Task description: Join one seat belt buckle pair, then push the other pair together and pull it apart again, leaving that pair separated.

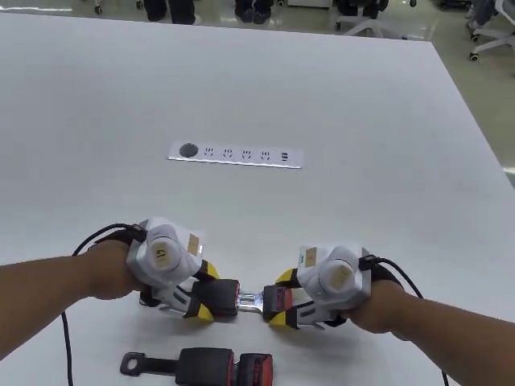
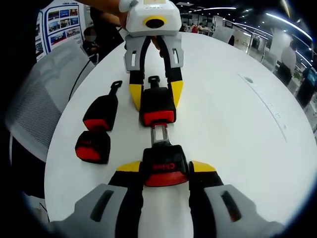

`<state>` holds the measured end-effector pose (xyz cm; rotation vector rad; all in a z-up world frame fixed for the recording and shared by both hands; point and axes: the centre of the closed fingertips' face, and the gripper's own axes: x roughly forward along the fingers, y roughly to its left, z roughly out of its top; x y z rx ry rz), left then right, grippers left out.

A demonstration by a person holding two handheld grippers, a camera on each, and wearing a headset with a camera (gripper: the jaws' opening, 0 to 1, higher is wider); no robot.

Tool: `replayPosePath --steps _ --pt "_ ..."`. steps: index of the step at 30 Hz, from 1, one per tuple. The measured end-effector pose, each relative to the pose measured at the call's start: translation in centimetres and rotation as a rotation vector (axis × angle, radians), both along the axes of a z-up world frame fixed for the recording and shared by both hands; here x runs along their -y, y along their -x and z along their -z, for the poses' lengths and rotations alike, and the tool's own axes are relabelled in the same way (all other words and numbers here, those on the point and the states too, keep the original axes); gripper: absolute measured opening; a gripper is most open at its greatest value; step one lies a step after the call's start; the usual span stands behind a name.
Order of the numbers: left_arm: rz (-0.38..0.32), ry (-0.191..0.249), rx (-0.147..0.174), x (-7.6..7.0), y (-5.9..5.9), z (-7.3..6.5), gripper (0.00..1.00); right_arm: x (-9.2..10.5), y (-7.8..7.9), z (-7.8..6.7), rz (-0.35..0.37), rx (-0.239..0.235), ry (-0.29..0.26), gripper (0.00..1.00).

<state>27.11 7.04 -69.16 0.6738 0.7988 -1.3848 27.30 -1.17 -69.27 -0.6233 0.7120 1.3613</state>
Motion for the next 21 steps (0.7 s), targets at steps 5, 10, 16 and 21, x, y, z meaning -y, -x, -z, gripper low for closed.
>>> replayPosePath --steps 5,10,16,21 --pt "0.002 0.002 0.000 -0.1 0.0 0.0 0.34 1.1 0.2 -0.1 0.000 0.000 -0.006 0.34" --pt "0.003 0.002 0.000 -0.1 0.0 -0.1 0.35 2.2 0.3 0.0 0.017 -0.002 -0.018 0.34" --pt "0.004 0.002 -0.002 -0.1 0.1 -0.1 0.35 3.7 0.6 -0.3 0.023 -0.003 -0.018 0.34" --pt "0.005 0.000 -0.002 0.1 0.3 -0.3 0.35 4.7 0.6 -0.3 0.033 -0.004 -0.021 0.34"
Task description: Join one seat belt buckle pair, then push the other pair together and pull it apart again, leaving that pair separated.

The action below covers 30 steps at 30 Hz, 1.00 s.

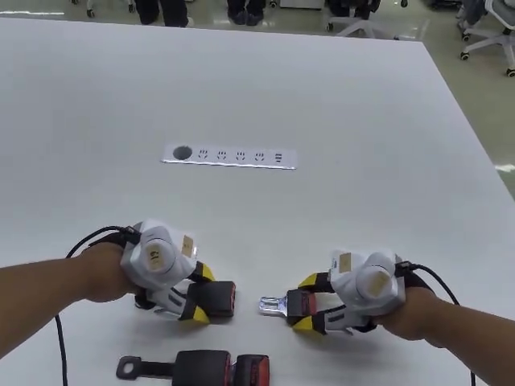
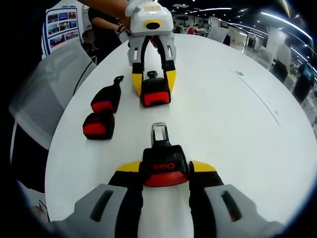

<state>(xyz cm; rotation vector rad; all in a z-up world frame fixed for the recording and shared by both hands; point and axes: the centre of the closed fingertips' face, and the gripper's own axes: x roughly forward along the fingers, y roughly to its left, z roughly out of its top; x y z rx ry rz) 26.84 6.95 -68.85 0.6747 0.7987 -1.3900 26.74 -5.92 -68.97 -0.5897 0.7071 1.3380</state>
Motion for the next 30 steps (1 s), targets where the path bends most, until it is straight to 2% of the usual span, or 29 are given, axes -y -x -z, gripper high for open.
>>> replayPosePath --steps 13,16,30 --pt "0.005 0.002 -0.002 0.1 0.2 -0.2 0.35 1.9 0.5 -0.4 0.013 0.000 -0.005 0.34" --pt "0.007 0.001 -0.002 0.1 0.2 -0.2 0.35 2.5 0.2 -0.3 0.015 -0.003 0.001 0.34" --pt "0.015 -0.008 0.000 0.1 0.0 -0.1 0.35 3.4 0.2 -0.2 0.031 -0.001 0.010 0.35"
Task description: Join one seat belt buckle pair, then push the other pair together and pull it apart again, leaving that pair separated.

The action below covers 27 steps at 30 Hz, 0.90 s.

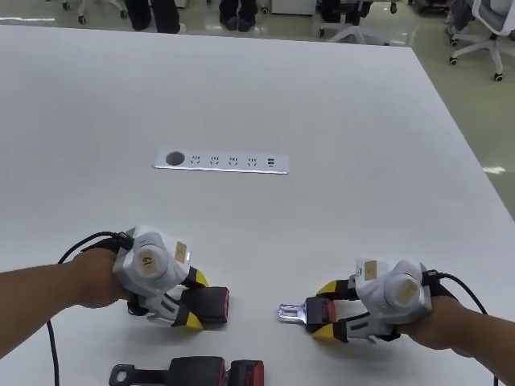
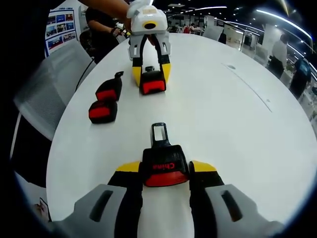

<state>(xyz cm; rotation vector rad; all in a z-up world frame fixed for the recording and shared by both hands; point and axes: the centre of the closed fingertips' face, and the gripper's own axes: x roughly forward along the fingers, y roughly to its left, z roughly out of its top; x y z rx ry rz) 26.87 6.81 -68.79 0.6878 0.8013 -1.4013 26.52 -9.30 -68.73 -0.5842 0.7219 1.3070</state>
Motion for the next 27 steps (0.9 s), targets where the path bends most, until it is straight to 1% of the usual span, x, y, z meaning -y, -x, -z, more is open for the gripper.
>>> replayPosePath --steps 4,7,8,9,10,11,12,13,14,15,16,17,18,20,21,22,23,24,25,26,27 --pt "-0.002 0.003 0.005 0.0 0.0 0.0 0.35 0.1 0.0 0.0 0.016 0.008 0.008 0.35" --pt "-0.014 -0.005 0.005 0.1 0.1 0.0 0.37 0.3 -0.1 0.0 0.048 0.008 0.021 0.35" --pt "-0.042 0.004 -0.011 0.3 0.3 -0.2 0.37 0.3 -0.3 -0.1 0.090 0.025 0.030 0.35" --pt "-0.070 0.012 -0.027 0.6 0.6 -0.4 0.55 0.1 -0.2 -0.3 0.119 0.011 0.011 0.50" --pt "-0.092 0.023 -0.026 0.7 0.5 -0.7 0.59 -0.1 -0.1 -0.3 0.147 -0.009 -0.004 0.56" --pt "-0.123 0.027 -0.029 0.7 0.5 -1.2 0.63 -0.2 0.0 -0.3 0.164 -0.015 -0.008 0.62" --pt "-0.136 0.030 -0.028 0.7 0.4 -1.4 0.64 -0.2 -0.1 -0.3 0.174 -0.005 -0.008 0.67" --pt "-0.154 0.038 -0.026 0.6 0.3 -1.8 0.65 -0.2 -0.2 -0.4 0.190 0.003 -0.010 0.69" --pt "-0.187 0.055 -0.031 0.6 0.2 -2.2 0.67 -0.1 -0.3 -0.6 0.218 0.017 -0.014 0.69" --pt "-0.214 0.065 -0.035 0.5 0.1 -2.2 0.69 -0.1 -0.5 -0.8 0.244 0.026 -0.025 0.68" --pt "-0.253 0.069 -0.035 0.1 -0.2 -2.3 0.71 -0.4 -0.6 -1.4 0.286 0.028 -0.057 0.69" --pt "-0.272 0.077 -0.035 -0.5 -0.6 -2.1 0.73 -0.5 -0.8 -1.8 0.315 0.033 -0.074 0.70" --pt "-0.302 0.088 -0.031 -0.8 -0.9 -2.4 0.73 -0.4 -1.0 -2.2 0.351 0.044 -0.082 0.73" --pt "-0.358 0.101 -0.024 -1.3 -1.3 -2.8 0.74 -0.2 -1.1 -2.4 0.382 0.065 -0.087 0.77" --pt "-0.392 0.125 -0.015 -1.2 -1.5 -3.5 0.75 -0.2 -1.1 -2.7 0.407 0.074 -0.090 0.78" --pt "-0.411 0.135 -0.004 -1.3 -1.6 -3.8 0.76 -0.3 -1.0 -3.1 0.424 0.078 -0.098 0.78" --pt "-0.432 0.135 0.004 -1.8 -1.8 -3.3 0.76 -0.4 -1.0 -3.5 0.448 0.085 -0.109 0.77" --pt "-0.462 0.144 0.009 -2.1 -2.0 -3.5 0.76 -0.2 -1.6 -3.9 0.476 0.098 -0.119 0.77" --pt "-0.491 0.168 0.015 -2.1 -1.9 -4.5 0.76 0.0 -1.9 -4.2 0.502 0.113 -0.125 0.77" --pt "-0.500 0.174 0.016 -2.1 -1.9 -4.7 0.77 -0.1 -2.0 -4.7 0.525 0.122 -0.141 0.77" --pt "-0.529 0.192 0.012 -2.2 -1.7 -5.5 0.78 -0.2 -2.1 -5.3 0.557 0.127 -0.170 0.78"
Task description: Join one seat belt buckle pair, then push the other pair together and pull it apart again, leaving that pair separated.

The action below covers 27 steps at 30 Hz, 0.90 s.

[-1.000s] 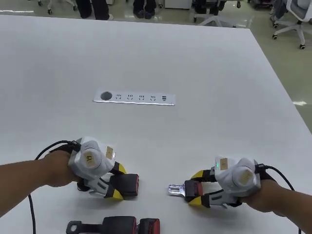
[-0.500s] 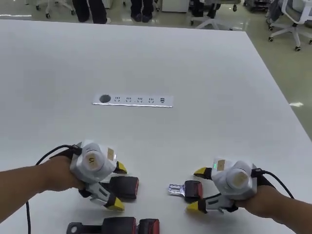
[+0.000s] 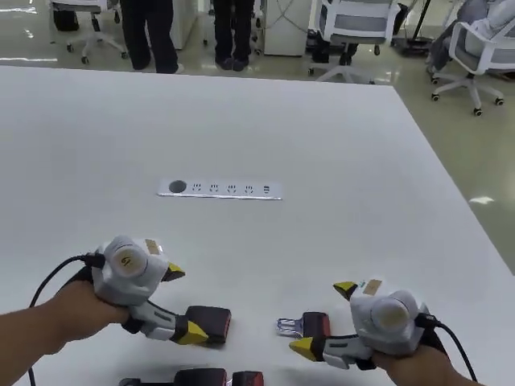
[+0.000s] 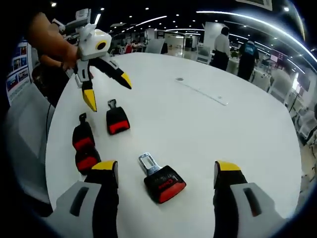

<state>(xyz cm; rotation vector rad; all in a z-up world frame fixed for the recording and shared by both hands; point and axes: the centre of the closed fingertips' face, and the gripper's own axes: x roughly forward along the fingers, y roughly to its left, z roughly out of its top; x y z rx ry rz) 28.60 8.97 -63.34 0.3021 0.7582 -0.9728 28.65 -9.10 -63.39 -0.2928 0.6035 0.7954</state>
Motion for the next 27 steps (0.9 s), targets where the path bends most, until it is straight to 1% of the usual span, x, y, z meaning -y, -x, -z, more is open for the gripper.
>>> replayPosePath --steps 1,2,3,4,5,6,7,8,9,10,11,12,13,15,16,17,18,19,20,21,22,24,25,26,27 --pt "-0.016 0.012 -0.004 0.0 0.1 -0.4 0.80 0.0 0.0 -0.4 0.020 0.007 -0.008 0.79" --pt "-0.019 -0.002 0.003 -0.4 0.3 -0.5 0.84 0.1 0.0 -0.8 0.034 0.013 -0.003 0.79" --pt "-0.031 -0.008 0.017 -0.6 0.3 -0.7 0.86 0.2 0.0 -0.6 0.040 0.018 -0.002 0.80" --pt "-0.052 0.002 0.042 -0.7 0.2 -1.4 0.87 0.2 0.0 -0.8 0.050 0.027 -0.003 0.81" --pt "-0.068 0.016 0.052 -0.8 0.2 -1.8 0.87 0.1 0.2 -1.2 0.055 0.034 -0.004 0.81" --pt "-0.109 0.037 0.060 -1.4 0.1 -2.0 0.87 0.0 0.3 -1.6 0.062 0.046 -0.013 0.82" --pt "-0.133 0.043 0.060 -1.7 0.1 -2.1 0.88 -0.1 0.4 -1.8 0.067 0.051 -0.021 0.82" --pt "-0.153 0.049 0.067 -1.9 0.1 -2.8 0.89 -0.2 0.6 -2.2 0.074 0.056 -0.030 0.83" --pt "-0.186 0.066 0.076 -2.2 0.2 -3.4 0.90 -0.2 0.8 -2.3 0.077 0.059 -0.032 0.83" --pt "-0.210 0.078 0.080 -2.4 0.4 -3.8 0.91 -0.3 1.1 -2.7 0.085 0.069 -0.033 0.84" --pt "-0.248 0.102 0.083 -2.7 0.5 -4.3 0.92 -0.3 1.4 -3.0 0.092 0.076 -0.037 0.84" --pt "-0.273 0.121 0.087 -3.0 0.5 -4.4 0.94 -0.3 1.5 -3.2 0.099 0.082 -0.041 0.85" --pt "-0.314 0.143 0.091 -3.6 0.7 -4.9 0.94 -0.1 1.6 -3.2 0.110 0.094 -0.044 0.86" --pt "-0.350 0.162 0.111 -4.2 0.9 -5.6 0.93 -0.3 2.4 -3.8 0.121 0.111 -0.047 0.88" --pt "-0.363 0.167 0.115 -4.5 1.6 -6.1 0.93 -0.5 2.9 -4.1 0.126 0.119 -0.054 0.89" --pt "-0.377 0.178 0.114 -4.8 1.9 -6.4 0.93 -0.4 2.8 -3.8 0.132 0.122 -0.060 0.90" --pt "-0.398 0.188 0.113 -5.7 2.2 -6.2 0.94 -0.4 3.1 -3.9 0.138 0.127 -0.069 0.91" --pt "-0.413 0.193 0.118 -6.1 2.5 -6.4 0.94 -0.4 3.4 -4.1 0.143 0.131 -0.070 0.91" --pt "-0.430 0.207 0.127 -6.3 3.2 -7.0 0.94 -0.5 3.8 -4.3 0.149 0.140 -0.069 0.91" --pt "-0.437 0.214 0.129 -6.5 3.6 -7.2 0.94 -0.5 4.1 -4.5 0.153 0.143 -0.073 0.91" --pt "-0.446 0.218 0.135 -6.6 4.5 -7.8 0.95 -0.5 4.4 -4.6 0.161 0.145 -0.079 0.92" --pt "-0.463 0.225 0.143 -7.8 4.9 -7.6 0.95 -0.8 5.6 -5.4 0.185 0.154 -0.099 0.93" --pt "-0.472 0.233 0.148 -8.1 5.2 -7.7 0.96 -0.8 5.8 -5.5 0.192 0.155 -0.105 0.93" --pt "-0.485 0.243 0.151 -8.7 5.4 -7.7 0.96 -0.9 6.1 -5.6 0.197 0.157 -0.111 0.93" --pt "-0.502 0.256 0.156 -9.3 5.8 -8.0 0.97 -0.8 6.1 -5.8 0.200 0.162 -0.120 0.94"
